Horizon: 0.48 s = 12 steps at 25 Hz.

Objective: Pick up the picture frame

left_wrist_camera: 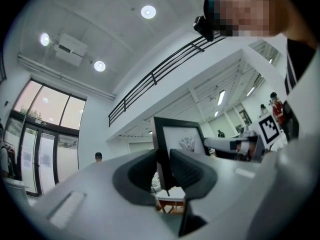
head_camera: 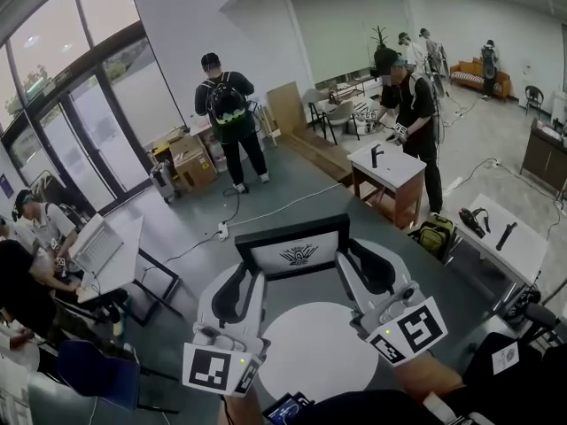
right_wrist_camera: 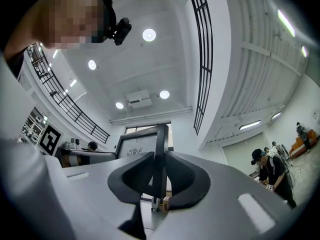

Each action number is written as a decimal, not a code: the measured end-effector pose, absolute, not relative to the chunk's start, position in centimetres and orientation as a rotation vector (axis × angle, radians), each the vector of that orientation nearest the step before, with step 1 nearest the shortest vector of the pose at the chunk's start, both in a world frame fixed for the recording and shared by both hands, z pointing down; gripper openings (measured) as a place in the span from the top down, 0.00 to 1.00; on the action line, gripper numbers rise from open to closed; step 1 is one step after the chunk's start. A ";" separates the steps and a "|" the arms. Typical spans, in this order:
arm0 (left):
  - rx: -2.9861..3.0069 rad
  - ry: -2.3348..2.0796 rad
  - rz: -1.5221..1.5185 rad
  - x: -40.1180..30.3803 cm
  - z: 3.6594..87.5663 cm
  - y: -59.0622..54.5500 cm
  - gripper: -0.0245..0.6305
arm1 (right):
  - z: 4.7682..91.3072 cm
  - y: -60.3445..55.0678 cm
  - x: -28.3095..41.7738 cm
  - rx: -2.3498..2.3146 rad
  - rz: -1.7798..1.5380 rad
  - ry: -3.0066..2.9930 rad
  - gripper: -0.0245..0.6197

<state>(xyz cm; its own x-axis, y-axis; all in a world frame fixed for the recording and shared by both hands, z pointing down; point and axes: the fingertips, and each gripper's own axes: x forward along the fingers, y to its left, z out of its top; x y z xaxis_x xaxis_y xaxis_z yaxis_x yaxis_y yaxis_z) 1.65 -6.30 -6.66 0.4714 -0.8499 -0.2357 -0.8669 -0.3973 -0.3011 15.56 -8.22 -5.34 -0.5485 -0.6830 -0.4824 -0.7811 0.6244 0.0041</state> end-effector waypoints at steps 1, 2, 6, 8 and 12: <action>-2.351 1.448 0.052 1.6 -6.3 -6.4 0.83 | -5.1 -8.3 15.5 -1.160 0.302 2.411 0.85; -2.357 1.453 0.044 1.5 -5.9 -6.5 0.83 | -4.8 -8.4 15.4 -1.160 0.297 2.413 0.85; -2.346 1.453 0.069 1.2 -5.5 -6.8 0.84 | -4.0 -8.9 15.2 -1.154 0.275 2.416 0.85; -2.338 1.459 0.083 0.9 -5.6 -7.3 0.84 | -3.7 -9.5 14.8 -1.152 0.260 2.424 0.85; -2.345 1.470 0.080 0.4 -4.3 -8.4 0.84 | -2.2 -10.7 14.4 -1.147 0.233 2.437 0.85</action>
<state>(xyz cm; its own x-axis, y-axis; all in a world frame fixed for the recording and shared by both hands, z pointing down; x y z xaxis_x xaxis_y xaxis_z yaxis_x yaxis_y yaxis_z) 0.43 -8.42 -4.27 0.4540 -0.8580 -0.2404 -0.8789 -0.3870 -0.2787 14.37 -10.67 -2.19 -0.5624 -0.6921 -0.4524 -0.7653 0.6429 -0.0320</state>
